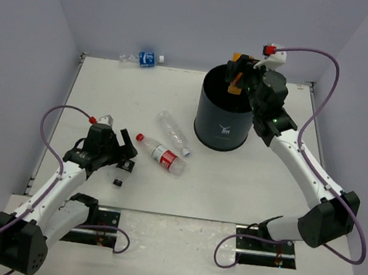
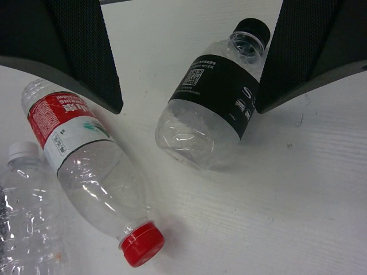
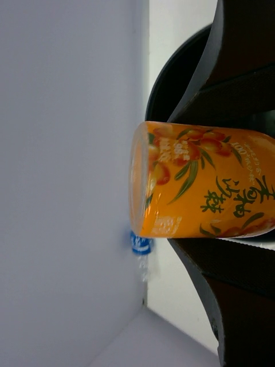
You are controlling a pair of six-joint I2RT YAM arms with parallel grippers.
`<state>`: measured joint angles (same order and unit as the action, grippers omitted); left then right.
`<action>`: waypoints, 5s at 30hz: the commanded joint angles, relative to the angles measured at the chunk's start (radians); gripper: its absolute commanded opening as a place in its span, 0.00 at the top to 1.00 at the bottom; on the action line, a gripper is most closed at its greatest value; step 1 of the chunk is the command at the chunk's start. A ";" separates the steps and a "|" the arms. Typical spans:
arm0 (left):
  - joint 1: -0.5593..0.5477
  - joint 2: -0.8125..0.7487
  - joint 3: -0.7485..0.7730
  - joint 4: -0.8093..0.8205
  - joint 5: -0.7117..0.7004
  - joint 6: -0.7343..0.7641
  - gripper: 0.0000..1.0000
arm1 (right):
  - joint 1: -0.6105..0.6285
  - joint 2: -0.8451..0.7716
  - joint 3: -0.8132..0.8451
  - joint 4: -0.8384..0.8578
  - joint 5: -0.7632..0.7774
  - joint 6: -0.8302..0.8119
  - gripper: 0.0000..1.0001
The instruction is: Put the plastic bottles in the bin
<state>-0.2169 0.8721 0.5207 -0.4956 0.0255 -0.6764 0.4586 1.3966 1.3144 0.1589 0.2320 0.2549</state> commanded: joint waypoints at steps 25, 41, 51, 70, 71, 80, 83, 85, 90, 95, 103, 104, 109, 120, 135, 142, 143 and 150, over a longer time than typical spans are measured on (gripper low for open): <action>-0.005 0.123 -0.073 0.106 0.079 -0.003 0.09 | -0.031 -0.448 -0.332 -0.238 0.228 0.355 0.01; -0.020 0.092 0.021 0.014 0.000 0.010 0.72 | -0.032 -0.639 -0.549 -0.341 0.240 0.445 0.01; -0.021 -0.162 0.193 0.099 0.088 0.056 0.81 | -0.031 -0.798 -0.662 -0.101 -0.169 0.213 0.01; -0.250 -0.035 0.201 0.773 0.338 -0.047 0.83 | 0.373 -0.356 -0.595 0.375 -0.656 0.160 0.01; -0.267 -0.030 0.201 0.786 0.330 -0.051 0.83 | 0.384 -0.327 -0.588 0.399 -0.630 0.163 0.01; -0.430 0.056 0.192 0.887 0.322 -0.052 0.82 | 0.417 -0.182 -0.577 0.644 -0.527 0.235 0.01; -0.461 0.088 0.202 0.896 0.322 -0.045 0.82 | 0.418 -0.177 -0.580 0.657 -0.482 0.247 0.01; -0.471 0.100 0.206 0.899 0.318 -0.043 0.82 | 0.419 -0.182 -0.603 0.689 -0.462 0.250 0.08; -0.476 0.104 0.204 0.907 0.302 -0.045 0.70 | 0.419 -0.210 -0.638 0.707 -0.421 0.256 0.41; -0.478 0.095 0.205 0.893 0.286 -0.037 0.38 | 0.419 -0.227 -0.646 0.662 -0.353 0.264 0.64; -0.478 0.071 0.243 0.774 0.160 0.000 0.00 | 0.417 -0.257 -0.598 0.478 -0.200 0.230 0.76; -0.477 0.066 0.258 0.703 0.102 0.000 0.00 | 0.407 -0.260 -0.583 0.438 -0.140 0.207 0.75; -0.477 0.041 0.277 0.539 -0.094 -0.045 0.00 | 0.288 -0.283 -0.520 0.315 -0.088 0.208 0.74; -0.476 0.022 0.271 0.174 -0.433 -0.147 0.00 | 0.138 -0.278 -0.225 0.011 0.200 0.013 0.70; -0.476 0.096 0.274 -0.003 -0.552 -0.351 0.00 | 0.049 -0.108 -0.032 -0.216 0.257 0.040 0.26; -0.476 0.105 0.280 -0.003 -0.554 -0.375 0.00 | 0.049 -0.154 -0.060 -0.217 0.233 0.031 0.01; -0.476 0.107 0.277 -0.003 -0.558 -0.376 0.00 | 0.050 -0.161 -0.064 -0.220 0.233 0.034 0.01; -0.460 0.162 0.274 -0.001 -0.538 -0.405 0.00 | 0.049 -0.324 -0.179 -0.271 0.205 0.095 0.01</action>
<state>-0.6884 0.9987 0.7666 -0.4980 -0.4950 -1.0412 0.5095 1.2047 1.2082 -0.0908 0.4481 0.3068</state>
